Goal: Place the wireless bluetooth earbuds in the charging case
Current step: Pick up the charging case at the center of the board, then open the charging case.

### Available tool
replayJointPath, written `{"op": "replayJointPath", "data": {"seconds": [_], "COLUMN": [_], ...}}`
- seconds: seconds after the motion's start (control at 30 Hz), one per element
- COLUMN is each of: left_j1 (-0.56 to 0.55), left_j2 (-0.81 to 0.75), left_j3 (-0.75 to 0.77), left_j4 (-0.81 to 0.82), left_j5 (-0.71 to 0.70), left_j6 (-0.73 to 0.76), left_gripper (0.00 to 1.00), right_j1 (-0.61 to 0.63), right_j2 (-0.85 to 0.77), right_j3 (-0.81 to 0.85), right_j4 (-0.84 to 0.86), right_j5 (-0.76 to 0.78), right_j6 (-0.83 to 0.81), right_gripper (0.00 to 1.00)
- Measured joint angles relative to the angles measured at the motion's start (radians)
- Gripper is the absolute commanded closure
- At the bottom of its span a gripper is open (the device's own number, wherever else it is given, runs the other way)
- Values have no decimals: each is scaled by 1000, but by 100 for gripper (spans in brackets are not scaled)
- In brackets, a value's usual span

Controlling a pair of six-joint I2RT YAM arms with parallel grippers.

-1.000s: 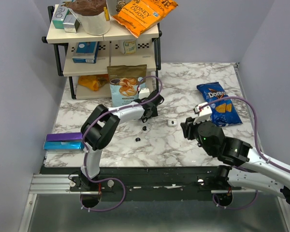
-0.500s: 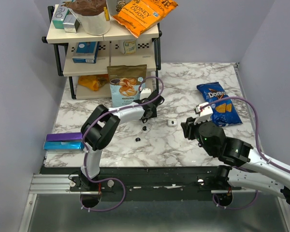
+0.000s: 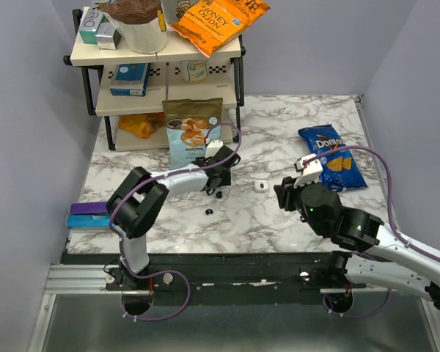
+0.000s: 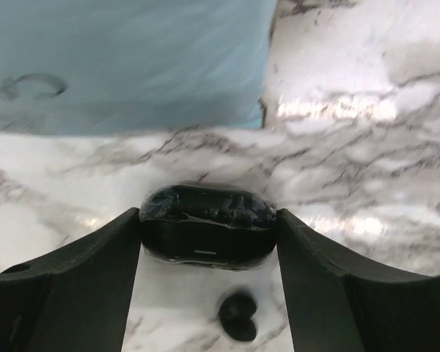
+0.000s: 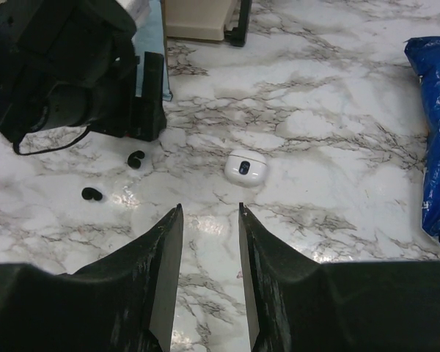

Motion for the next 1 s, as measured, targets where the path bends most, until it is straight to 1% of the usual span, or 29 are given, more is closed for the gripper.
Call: {"op": "replayJointPath", "data": {"seconds": [0.13,0.2,0.27,0.3,0.33,0.37,0.43,0.5,0.57,0.67,0.83,0.9,1.0], "left_j1": [-2,-5,-8,-10,-14,-18,-30,-44,-66,-100,-120,-125,-146], "left_j2": [-166,-283,-420,-488,-588,-649,-786,-868,-909,-926,-928,-928,-930], "left_j3": [-94,-134,-200,-246,-334,-392,-566,-724,-859,-970,-996,-995,-994], "left_j4": [36,94,202,266,367,424,610,779,922,1057,1282,1342,1383], "left_j5": [34,77,138,172,209,236,299,371,415,475,572,596,607], "left_j6": [71,117,165,186,211,226,265,313,361,442,559,589,630], "left_gripper": [88,95,100,100,100,100,100,100,100,100,100,100,100], "right_j1": [0,0,0,0,0,0,0,0,0,0,0,0,0], "right_j2": [34,53,76,87,97,107,130,167,203,246,343,381,424], "right_j3": [58,103,154,179,201,221,263,326,386,454,536,538,537], "right_j4": [-5,-6,-3,1,3,9,7,-2,-16,-41,-92,-114,-147], "right_j5": [0,-3,-16,-31,-49,-69,-119,-166,-206,-275,-395,-430,-465], "right_j6": [-8,-16,-34,-43,-55,-69,-92,-103,-105,-105,-102,-100,-94], "right_gripper": [55,54,48,45,37,35,31,29,25,22,21,20,20]}}
